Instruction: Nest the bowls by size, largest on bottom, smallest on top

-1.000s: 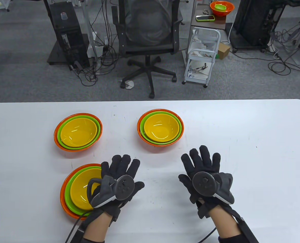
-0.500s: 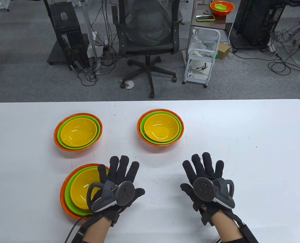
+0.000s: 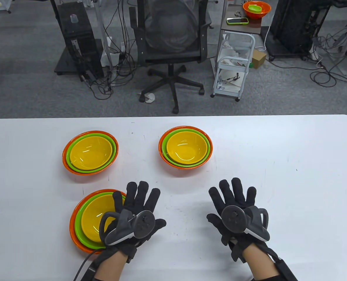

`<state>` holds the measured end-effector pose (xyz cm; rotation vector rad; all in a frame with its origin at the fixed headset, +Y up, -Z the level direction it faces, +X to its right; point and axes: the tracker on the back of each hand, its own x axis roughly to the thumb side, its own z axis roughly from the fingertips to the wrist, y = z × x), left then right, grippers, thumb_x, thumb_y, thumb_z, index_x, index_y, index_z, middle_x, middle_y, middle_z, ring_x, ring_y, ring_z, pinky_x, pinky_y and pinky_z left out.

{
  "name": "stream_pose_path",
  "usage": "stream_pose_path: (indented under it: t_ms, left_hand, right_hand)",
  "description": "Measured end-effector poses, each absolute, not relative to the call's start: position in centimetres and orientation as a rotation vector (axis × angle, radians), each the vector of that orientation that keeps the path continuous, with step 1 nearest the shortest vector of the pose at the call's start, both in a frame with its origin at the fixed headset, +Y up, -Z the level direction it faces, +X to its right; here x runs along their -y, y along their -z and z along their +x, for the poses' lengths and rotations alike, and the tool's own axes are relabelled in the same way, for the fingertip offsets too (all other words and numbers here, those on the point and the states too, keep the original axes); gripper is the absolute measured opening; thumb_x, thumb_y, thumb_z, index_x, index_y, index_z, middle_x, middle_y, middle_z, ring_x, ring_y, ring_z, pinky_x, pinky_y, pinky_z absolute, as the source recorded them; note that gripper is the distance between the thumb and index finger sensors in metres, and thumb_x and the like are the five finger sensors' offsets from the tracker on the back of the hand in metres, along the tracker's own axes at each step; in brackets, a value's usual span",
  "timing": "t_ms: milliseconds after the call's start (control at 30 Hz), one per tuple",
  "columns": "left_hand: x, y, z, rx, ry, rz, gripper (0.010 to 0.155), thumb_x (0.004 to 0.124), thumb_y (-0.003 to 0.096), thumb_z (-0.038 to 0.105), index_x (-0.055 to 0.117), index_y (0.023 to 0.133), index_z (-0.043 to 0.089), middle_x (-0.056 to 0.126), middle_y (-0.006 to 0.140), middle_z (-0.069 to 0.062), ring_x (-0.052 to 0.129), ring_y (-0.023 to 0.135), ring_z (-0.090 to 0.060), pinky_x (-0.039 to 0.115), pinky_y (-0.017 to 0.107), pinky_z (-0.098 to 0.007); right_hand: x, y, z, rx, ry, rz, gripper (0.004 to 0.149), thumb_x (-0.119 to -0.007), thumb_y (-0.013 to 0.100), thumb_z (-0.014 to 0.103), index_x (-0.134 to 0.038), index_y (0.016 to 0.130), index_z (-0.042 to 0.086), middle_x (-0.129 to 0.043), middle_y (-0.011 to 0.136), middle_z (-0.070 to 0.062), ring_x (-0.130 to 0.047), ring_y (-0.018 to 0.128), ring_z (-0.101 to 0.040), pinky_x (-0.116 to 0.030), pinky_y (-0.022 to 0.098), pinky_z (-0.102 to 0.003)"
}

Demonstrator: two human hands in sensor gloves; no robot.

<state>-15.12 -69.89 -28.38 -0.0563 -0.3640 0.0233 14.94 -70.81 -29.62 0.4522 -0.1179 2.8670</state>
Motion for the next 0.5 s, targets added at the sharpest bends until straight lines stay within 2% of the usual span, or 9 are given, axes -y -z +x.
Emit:
stream_pose_path:
  t_ms: [500]
  left_hand:
    - [70.11, 28.37, -14.76, 0.361, -0.003, -0.080, 0.090, 0.055, 0.0478, 0.069, 0.012, 0.116, 0.030, 0.003, 0.122, -0.016, 0.009, 0.112, -0.052, 0.017, 0.070, -0.079]
  right_hand:
    - [71.02, 29.78, 14.93, 0.088, -2.882, 0.428, 0.076, -0.074, 0.049, 0.048, -0.036, 0.111, 0.025, -0.017, 0.118, -0.012, 0.006, 0.102, -0.042, 0.002, 0.060, -0.072]
